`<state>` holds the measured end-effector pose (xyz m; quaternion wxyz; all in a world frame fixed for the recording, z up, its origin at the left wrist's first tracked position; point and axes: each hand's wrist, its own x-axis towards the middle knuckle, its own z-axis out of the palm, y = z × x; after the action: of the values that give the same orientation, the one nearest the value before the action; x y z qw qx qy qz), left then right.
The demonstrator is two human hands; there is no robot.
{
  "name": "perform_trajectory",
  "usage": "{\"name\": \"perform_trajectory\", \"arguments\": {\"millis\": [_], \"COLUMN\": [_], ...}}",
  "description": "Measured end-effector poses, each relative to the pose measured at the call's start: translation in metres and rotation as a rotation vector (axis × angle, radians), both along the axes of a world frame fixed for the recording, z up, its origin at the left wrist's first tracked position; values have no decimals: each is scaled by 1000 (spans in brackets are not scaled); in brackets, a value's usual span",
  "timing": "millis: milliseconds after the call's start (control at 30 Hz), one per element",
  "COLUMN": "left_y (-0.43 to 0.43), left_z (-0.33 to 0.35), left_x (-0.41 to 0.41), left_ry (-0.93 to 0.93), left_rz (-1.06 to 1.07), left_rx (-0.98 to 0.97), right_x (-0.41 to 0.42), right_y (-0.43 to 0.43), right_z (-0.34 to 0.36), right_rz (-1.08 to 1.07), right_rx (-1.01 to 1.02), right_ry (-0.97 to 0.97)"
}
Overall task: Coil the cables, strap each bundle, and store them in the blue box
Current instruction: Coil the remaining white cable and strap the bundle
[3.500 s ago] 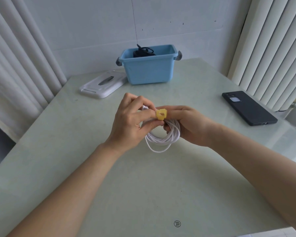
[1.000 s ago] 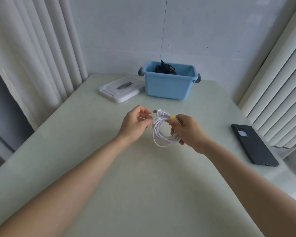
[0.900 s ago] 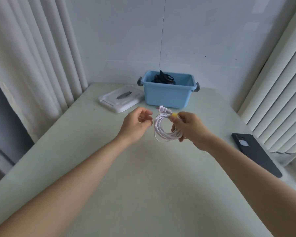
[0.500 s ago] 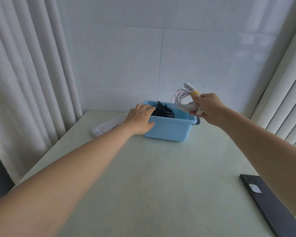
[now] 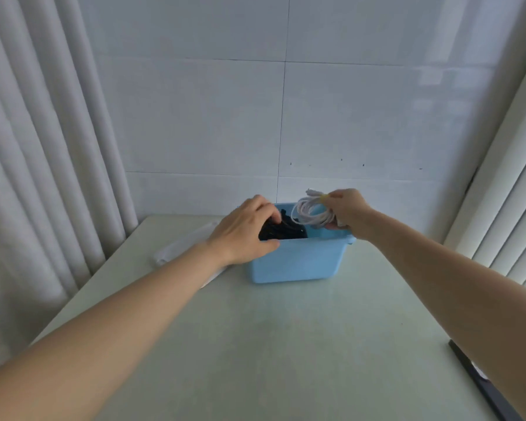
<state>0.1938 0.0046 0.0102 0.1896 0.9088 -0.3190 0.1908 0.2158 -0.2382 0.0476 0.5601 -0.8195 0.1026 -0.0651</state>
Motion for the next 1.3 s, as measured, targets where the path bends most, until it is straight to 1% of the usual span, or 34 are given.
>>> {"name": "perform_trajectory", "arguments": {"millis": [33, 100, 167, 233, 300, 367, 433, 500, 533, 600, 700, 767, 800, 833, 900, 967, 1033, 1133, 1200, 1233, 1300], "left_y": [-4, -15, -24, -27, -28, -27, -28, -27, -27, -27, -28, -28, -28, -28, -28, -27, -27, -26, -26, -26, -25], "left_z": [4, 5, -1, -9, -11, -9, -10, -12, -13, -17, -24, -30, -32, -34, -39, -43, -48, -52, -53, -54, -54], "left_x": [2, 6, 11, 15, 18, 19, 17, 12, 9, 5, 1, -3, -5, -8, -12, -15, -17, -21, -23, -24, -26], "left_ry": [35, 121, 184, 180, 148, 157, 168, 171, 161, 112, 47, -6, -36, -60, -84, -111, -146, -172, -190, -200, -203], "left_rz": [2, 19, 56, 104, 121, 131, 128, 123, 118, 107, 102, 106, 104, 104, 99, 94, 95, 92, 84, 82, 83], "left_rx": [56, 199, 317, 379, 392, 399, 413, 394, 382, 403, 460, 481, 486, 483, 471, 467, 462, 459, 458, 456, 443], "right_x": [0, 3, 7, 9, 8, 7, 7, 10, 11, 13, 15, 13, 12, 13, 12, 9, 5, 1, -2, -4, -17], "right_y": [-1, -8, -14, -19, -20, -17, -11, -3, 0, 2, -3, -5, -5, -4, 1, 8, 12, 16, 15, 14, 12], "right_z": [4, 12, 17, 17, 18, 15, 9, 0, -4, -9, -4, 3, 7, 10, 11, 6, -4, -3, 3, 6, 11], "right_rz": [-26, -63, -47, 12, 60, 99, 159, 265, 321, 421, 508, 505, 489, 467, 434, 439, 450, 449, 446, 436, 429], "right_rx": [-2, -72, -177, -286, -409, -539, -727, -974, -1027, -984, -760, -620, -602, -612, -696, -899, -1138, -1315, -1355, -1321, -1171], "right_ry": [-65, -160, -200, -200, -194, -208, -204, -129, -68, 48, 179, 209, 191, 166, 150, 168, 136, 69, 46, 4, -115]}}
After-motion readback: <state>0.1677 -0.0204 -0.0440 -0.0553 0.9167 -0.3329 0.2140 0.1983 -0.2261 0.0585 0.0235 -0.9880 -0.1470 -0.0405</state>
